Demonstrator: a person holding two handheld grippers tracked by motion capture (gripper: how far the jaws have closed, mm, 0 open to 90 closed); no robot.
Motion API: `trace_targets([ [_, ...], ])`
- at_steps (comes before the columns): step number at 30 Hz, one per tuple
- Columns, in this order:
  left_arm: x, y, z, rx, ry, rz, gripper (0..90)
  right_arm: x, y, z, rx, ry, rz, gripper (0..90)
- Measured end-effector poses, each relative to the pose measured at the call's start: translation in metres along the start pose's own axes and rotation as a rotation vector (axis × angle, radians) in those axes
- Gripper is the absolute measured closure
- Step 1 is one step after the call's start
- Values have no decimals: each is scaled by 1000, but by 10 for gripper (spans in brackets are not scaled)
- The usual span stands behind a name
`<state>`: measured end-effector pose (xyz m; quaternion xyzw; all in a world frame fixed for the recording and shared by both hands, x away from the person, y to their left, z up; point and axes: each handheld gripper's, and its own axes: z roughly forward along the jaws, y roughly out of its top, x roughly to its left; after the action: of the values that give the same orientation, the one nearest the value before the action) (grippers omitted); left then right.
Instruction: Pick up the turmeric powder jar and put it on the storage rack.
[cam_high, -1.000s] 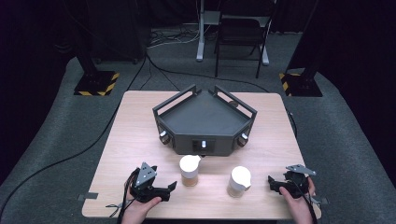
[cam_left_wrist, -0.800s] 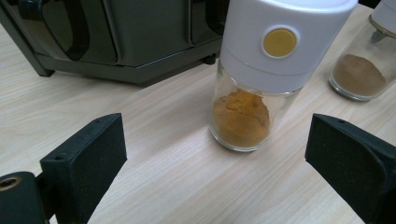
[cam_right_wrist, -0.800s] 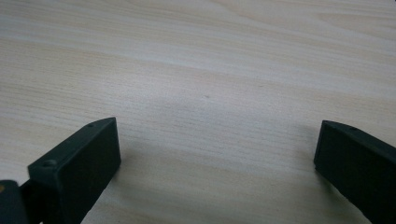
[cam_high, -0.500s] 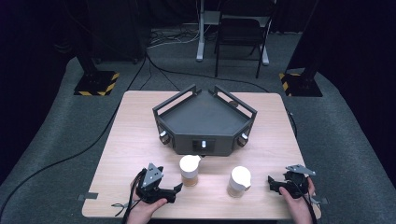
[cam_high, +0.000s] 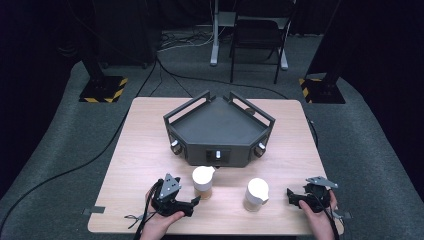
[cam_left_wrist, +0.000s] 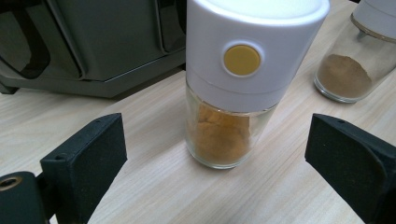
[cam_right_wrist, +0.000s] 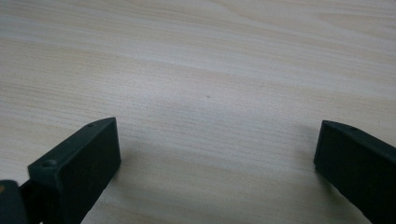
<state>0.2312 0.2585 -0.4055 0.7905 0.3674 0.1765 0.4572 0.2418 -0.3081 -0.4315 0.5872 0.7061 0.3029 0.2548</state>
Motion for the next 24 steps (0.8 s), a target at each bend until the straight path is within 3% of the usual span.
trace_targets([
  [24,-5,16,21,-16,-21,7,62,0,0,0,0,-1,1,0],
])
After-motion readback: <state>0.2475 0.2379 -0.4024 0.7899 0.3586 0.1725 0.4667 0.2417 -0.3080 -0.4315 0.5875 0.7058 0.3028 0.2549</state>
